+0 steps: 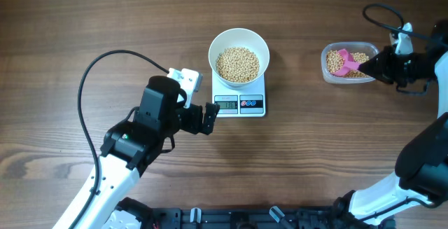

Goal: Scoop item into bowl and weigh 150g on scale
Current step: 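Drag the pink scoop through the soybeans to fill it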

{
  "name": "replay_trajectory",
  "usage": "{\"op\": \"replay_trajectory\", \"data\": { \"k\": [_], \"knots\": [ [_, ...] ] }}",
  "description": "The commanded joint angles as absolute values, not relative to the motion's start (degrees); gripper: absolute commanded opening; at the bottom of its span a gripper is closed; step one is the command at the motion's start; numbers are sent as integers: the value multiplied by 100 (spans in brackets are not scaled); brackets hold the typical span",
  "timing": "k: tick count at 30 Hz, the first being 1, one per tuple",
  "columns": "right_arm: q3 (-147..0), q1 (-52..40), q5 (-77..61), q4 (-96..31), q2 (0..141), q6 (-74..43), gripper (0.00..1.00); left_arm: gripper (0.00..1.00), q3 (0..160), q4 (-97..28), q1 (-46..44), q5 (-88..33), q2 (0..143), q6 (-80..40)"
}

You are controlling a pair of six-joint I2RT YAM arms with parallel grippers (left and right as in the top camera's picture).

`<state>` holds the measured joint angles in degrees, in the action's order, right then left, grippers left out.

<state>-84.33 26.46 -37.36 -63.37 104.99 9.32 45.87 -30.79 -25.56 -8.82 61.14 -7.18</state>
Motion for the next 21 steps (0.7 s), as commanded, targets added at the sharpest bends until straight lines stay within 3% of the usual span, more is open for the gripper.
{"op": "replay_trajectory", "data": {
  "k": [1, 12, 21],
  "knots": [
    [-8348, 2652, -4235, -6331, 10630, 1024, 4, 100, 4565, -3065, -2561, -906, 6042, -646],
    [-8211, 3087, -4287, -6355, 10632, 1020, 4, 100, 4565, -3065, -2561, -906, 6042, -646],
    [-7618, 3868, -5531, -6097, 10641, 1208, 4, 100, 4565, -3065, -2561, -906, 6042, -646]
  ]
}}
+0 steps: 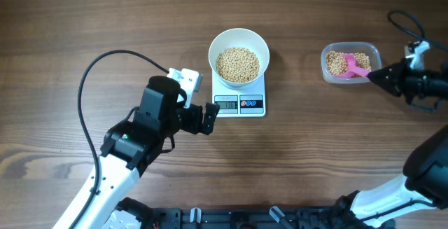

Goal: Scoop item into bowl and weigh 150g on scale
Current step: 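Drag the pink scoop through the soybeans to fill it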

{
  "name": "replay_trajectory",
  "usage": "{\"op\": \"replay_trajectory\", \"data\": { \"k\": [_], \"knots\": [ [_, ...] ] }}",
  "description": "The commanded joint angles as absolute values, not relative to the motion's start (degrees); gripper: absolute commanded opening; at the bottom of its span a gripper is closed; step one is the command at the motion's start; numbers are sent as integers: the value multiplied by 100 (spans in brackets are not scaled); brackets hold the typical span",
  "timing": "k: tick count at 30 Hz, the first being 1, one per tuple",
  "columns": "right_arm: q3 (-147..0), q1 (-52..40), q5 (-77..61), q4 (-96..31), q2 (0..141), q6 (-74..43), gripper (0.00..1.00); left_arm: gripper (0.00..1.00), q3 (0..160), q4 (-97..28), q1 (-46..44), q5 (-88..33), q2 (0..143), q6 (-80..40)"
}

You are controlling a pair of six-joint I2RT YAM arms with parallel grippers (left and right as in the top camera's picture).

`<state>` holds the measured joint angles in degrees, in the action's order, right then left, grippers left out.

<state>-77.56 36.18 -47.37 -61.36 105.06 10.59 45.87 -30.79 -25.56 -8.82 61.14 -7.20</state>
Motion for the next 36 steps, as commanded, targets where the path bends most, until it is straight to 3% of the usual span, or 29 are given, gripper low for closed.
{"op": "replay_trajectory", "data": {
  "k": [1, 16, 36],
  "knots": [
    [-7609, 3944, -5682, -6090, 10641, 1203, 4, 100, 4565, -3065, -2561, -906, 6042, -646],
    [-7609, 4252, -6632, -6169, 10641, 1203, 4, 100, 4565, -3065, -2561, -906, 6042, -646],
    [-7609, 4250, -5830, -6285, 10641, 1236, 4, 100, 4565, -3065, -2561, -906, 6042, -646]
  ]
}}
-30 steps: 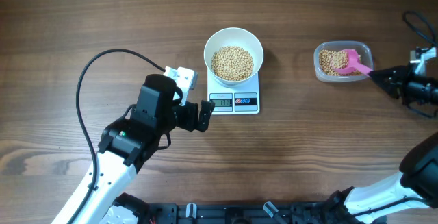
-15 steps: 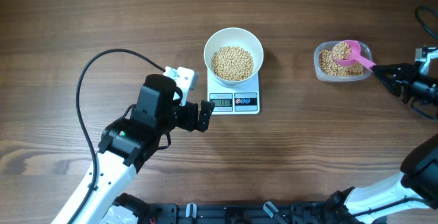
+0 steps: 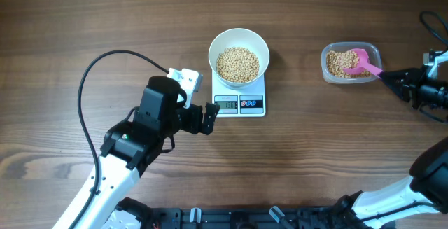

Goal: Scoop item into bowl and weigh 150g on scale
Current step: 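Drag the pink scoop through the soybeans to fill it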

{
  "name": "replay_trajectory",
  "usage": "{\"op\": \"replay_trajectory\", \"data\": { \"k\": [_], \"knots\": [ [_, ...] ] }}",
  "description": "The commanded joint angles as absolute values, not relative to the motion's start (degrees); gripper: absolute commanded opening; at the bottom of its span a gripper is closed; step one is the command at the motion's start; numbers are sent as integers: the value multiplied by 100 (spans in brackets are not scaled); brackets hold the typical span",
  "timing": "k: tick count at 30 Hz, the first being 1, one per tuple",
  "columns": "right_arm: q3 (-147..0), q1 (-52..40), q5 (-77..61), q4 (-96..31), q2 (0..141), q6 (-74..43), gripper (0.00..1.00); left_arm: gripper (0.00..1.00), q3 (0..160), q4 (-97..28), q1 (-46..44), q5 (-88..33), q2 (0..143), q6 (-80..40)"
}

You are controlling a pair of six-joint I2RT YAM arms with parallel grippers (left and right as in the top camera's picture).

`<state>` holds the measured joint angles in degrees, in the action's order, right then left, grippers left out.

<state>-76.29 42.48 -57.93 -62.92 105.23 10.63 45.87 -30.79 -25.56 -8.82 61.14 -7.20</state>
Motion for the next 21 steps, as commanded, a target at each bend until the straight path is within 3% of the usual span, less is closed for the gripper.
{"op": "replay_trajectory", "data": {
  "k": [1, 21],
  "knots": [
    [-7609, 4250, -5830, -6283, 10641, 1253, 4, 100, 4565, -3065, -2561, -906, 6042, -646],
    [-7609, 4250, -5592, -6670, 10641, 1649, 4, 100, 4565, -3065, -2561, -906, 6042, -646]
  ]
}}
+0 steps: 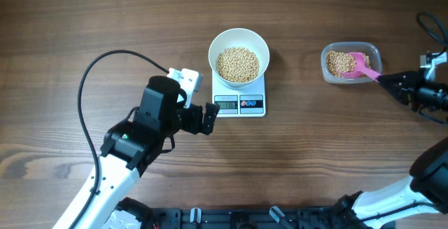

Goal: Scoop item into bowl and weigh 150g on scale
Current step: 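Drag the pink scoop through the soybeans to fill it, then carry the filled scoop left over the white bowl with the right gripper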

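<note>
A white bowl [239, 38] holding soybeans stands on the small white scale [240, 104] at the table's middle. To the right, a clear container [327, 65] holds more soybeans, with the head of a pink scoop [360, 64] lying in them. The scoop's handle runs down-right over the container's corner into my right gripper [387, 81], which is shut on its end. My left gripper [210, 117] sits just off the scale's front-left corner, beside the display, with nothing in it. From above its fingers overlap, so their spacing is unclear.
The left arm's black cable [105, 64] loops over the table to the left of the scale. A dark rail [231, 218] runs along the front edge. The right arm reaches in from the right edge.
The right gripper and the scoop have shifted slightly down, and the scoop head sits a little lower in the container. The left arm, the bowl and the scale are unchanged.
At first my right gripper was close over the container's right side with the scoop in the beans. It then stood farther right, twice over, holding the handle's end while the scoop head stayed in the container. The left arm has kept still.
</note>
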{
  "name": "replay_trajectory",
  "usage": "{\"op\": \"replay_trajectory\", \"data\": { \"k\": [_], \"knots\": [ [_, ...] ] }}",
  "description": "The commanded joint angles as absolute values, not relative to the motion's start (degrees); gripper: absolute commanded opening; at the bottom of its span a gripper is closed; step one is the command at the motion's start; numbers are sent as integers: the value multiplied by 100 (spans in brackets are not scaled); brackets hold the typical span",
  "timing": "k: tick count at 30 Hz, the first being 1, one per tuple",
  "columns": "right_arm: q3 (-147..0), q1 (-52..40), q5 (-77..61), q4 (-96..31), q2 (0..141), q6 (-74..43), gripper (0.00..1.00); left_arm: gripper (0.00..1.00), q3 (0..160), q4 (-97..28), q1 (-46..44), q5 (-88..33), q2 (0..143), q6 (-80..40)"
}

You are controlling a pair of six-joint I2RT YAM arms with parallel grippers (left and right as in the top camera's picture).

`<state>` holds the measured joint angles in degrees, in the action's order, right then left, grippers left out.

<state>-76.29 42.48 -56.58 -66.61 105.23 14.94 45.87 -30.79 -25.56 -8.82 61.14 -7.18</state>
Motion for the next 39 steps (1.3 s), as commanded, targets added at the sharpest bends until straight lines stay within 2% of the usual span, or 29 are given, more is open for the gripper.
{"op": "replay_trajectory", "data": {
  "k": [1, 18, 31, 39],
  "knots": [
    [-7609, 4250, -5592, -6674, 10641, 1651, 4, 100, 4565, -3065, -2561, -906, 6042, -646],
    [-7609, 4252, -5708, -6466, 10641, 1640, 4, 100, 4565, -3065, -2561, -906, 6042, -646],
    [-7609, 4235, -7303, -6501, 10641, 1656, 4, 100, 4565, -3065, -2561, -906, 6042, -646],
    [-7609, 3621, -7559, -6687, 10639, 1621, 4, 100, 4565, -3065, -2561, -906, 6042, -646]
  ]
}}
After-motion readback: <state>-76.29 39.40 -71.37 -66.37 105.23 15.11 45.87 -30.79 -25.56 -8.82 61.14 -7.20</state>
